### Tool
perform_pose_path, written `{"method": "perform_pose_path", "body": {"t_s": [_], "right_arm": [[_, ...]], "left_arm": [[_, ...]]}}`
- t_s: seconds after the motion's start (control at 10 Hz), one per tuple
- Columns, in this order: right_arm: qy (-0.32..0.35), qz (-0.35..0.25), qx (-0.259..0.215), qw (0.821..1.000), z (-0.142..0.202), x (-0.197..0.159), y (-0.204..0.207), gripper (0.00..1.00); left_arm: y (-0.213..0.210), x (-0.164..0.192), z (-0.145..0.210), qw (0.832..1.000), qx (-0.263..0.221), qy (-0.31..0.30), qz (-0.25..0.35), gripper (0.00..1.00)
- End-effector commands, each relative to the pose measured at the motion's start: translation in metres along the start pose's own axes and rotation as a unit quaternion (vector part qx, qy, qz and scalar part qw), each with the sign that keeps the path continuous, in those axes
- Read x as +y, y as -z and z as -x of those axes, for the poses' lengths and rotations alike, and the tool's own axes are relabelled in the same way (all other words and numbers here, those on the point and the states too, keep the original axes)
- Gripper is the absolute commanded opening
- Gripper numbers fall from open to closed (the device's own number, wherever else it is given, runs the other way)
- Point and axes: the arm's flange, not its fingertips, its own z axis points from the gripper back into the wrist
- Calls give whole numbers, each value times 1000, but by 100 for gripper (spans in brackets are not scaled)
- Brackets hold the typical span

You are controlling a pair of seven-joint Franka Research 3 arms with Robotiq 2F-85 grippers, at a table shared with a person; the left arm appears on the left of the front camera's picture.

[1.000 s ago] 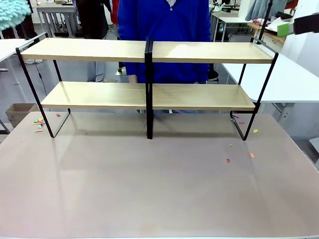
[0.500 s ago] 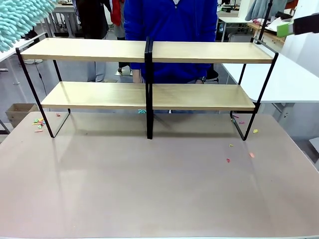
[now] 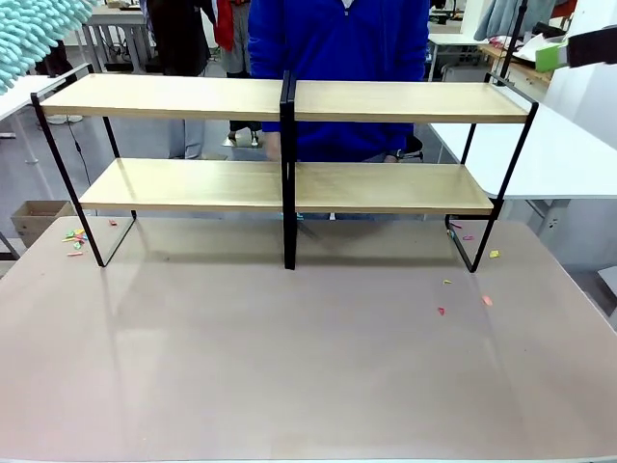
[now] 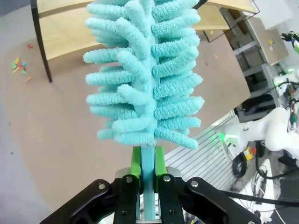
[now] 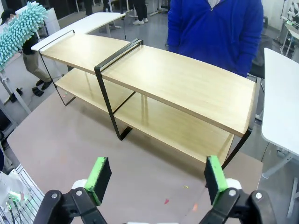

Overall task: Clean the shelves.
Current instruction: Place the Duster on the table.

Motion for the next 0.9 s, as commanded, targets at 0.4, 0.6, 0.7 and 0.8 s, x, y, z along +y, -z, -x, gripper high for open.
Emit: {"method": "perform_pose_path", "body": {"t_s": [0.4, 0.6, 0.7, 0.8], "right_arm": [[1, 0, 0, 1000, 1, -1, 1, 100], [1, 0, 0, 1000, 1, -1, 1, 100], [0, 0, 0, 1000, 0, 0, 0, 100], [93, -90, 83, 988, 17, -4, 2, 100]], "left_arm": [[0, 0, 0, 1000, 1, 0, 0, 12], [36, -23, -19, 981, 94, 153, 73, 12], [55, -37, -24, 952, 137, 229, 149, 12], [83, -54, -22, 912, 210, 290, 200, 12]]}}
